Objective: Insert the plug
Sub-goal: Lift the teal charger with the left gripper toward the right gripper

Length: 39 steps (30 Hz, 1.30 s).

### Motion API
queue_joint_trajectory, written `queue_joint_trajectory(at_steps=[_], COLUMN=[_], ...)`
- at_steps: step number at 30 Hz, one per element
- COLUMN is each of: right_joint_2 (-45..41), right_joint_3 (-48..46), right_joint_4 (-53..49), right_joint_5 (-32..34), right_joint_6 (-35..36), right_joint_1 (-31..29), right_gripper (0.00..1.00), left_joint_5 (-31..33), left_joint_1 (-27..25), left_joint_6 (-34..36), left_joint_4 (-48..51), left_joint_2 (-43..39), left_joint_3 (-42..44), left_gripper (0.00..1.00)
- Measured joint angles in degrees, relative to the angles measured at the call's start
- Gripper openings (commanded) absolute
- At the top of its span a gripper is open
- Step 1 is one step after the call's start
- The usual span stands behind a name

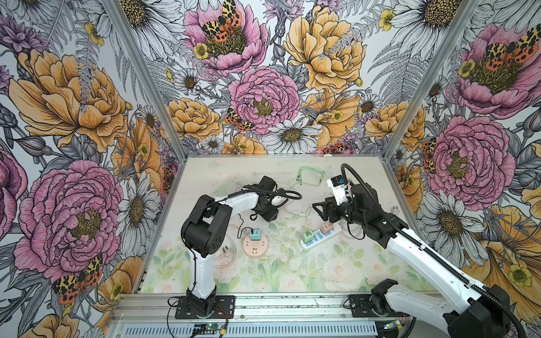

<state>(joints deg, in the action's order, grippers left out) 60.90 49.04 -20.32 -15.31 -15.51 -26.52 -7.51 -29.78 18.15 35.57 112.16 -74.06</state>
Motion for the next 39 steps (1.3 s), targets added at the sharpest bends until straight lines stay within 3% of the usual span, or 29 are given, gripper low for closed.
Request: queue_joint_trajectory(at_steps=[2, 8, 16, 20, 28, 33, 39], right_joint_2=[0.0, 0.0, 3.4, 5.5, 7.9, 10.1, 12.7], right_joint_3=[0.0, 0.0, 1.4, 3.0, 4.9, 6.3, 7.3], right_joint_4=[0.0, 0.0, 0.0, 0.0, 0.0, 0.0, 0.0], right_joint_5=[0.0, -1.4, -7.0, -8.9, -10.2, -13.6, -19.0], right_joint_6=[-0.4, -2.1, -4.7, -5.6, -7.3, -9.0, -9.8], right_joint_1=[0.0, 0.9, 1.1, 1.1, 1.3, 1.3, 0.5], right_gripper=[0.7, 0.7, 0.67, 0.66, 0.65, 0.57, 0.57], left_joint_5=[0.0, -0.6, -0.4, 5.5, 19.0, 17.0, 10.9], left_joint_1=[0.0, 0.0, -0.2, -1.5, -1.8, -1.4, -2.3], left_joint_6=[-0.2, -1.7, -3.4, -5.0, -9.6, -9.9, -8.7], left_joint_4=[-0.7, -0.3, -1.4, -1.1, 1.1, -1.0, -5.9], left_joint_2=[-0.3, -3.1, -20.1, -26.7, -31.6, -38.2, -42.6], left_joint_3=[0.6, 3.5, 8.3, 8.9, 10.5, 15.4, 20.7], left_gripper=[0.19, 0.17, 0.15, 0.14, 0.14, 0.17, 0.23])
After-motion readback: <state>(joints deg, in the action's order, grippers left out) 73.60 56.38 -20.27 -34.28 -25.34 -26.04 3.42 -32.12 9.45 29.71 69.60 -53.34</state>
